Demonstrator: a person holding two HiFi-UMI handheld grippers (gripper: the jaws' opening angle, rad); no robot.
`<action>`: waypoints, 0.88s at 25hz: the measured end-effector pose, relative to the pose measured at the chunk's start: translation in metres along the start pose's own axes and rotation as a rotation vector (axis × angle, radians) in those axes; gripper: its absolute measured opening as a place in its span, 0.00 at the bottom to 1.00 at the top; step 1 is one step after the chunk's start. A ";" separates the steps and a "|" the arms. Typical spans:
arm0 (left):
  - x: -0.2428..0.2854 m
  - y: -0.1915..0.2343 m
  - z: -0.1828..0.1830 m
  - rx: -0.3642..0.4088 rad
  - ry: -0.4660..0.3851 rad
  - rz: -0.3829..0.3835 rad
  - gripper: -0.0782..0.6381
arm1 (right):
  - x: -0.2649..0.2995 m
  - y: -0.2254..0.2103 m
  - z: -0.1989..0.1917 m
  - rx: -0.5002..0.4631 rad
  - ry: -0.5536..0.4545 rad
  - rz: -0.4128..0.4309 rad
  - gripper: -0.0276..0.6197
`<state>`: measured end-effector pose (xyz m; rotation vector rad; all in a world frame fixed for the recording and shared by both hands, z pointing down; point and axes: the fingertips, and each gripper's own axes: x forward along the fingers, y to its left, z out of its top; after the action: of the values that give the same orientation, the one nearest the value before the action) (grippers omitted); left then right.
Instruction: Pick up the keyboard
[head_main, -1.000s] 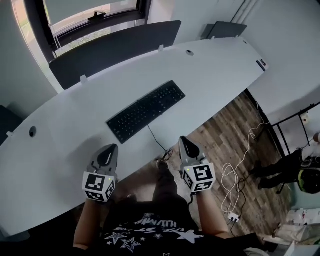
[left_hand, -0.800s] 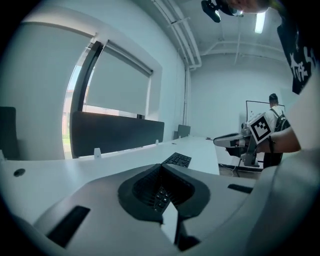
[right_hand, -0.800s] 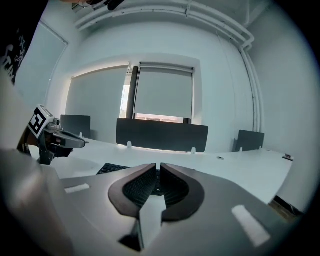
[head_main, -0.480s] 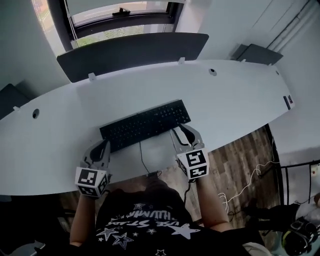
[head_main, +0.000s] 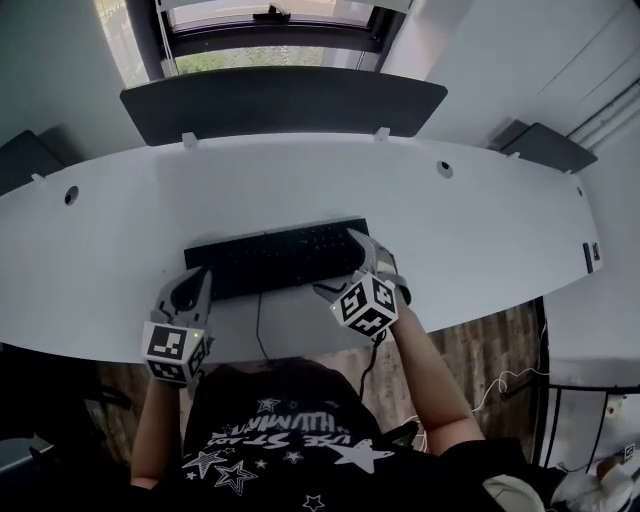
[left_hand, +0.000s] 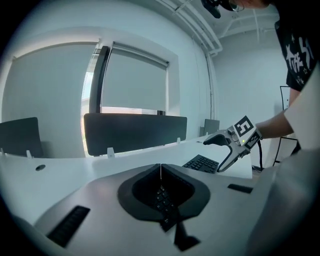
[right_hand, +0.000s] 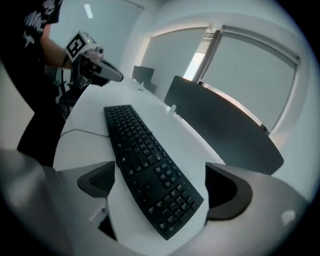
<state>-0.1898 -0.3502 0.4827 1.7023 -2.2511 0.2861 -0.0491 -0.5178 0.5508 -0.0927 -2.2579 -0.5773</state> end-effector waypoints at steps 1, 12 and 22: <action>0.000 0.000 -0.001 0.000 0.007 0.018 0.12 | 0.007 0.000 -0.005 -0.050 0.025 0.033 0.87; 0.003 0.004 -0.014 -0.054 0.043 0.116 0.12 | 0.063 0.005 -0.026 -0.281 0.175 0.323 0.93; 0.009 0.005 -0.024 -0.062 0.077 0.132 0.12 | 0.082 0.025 -0.024 -0.412 0.271 0.601 0.93</action>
<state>-0.1936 -0.3487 0.5083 1.4889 -2.2948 0.3022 -0.0832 -0.5151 0.6327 -0.8159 -1.6991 -0.6626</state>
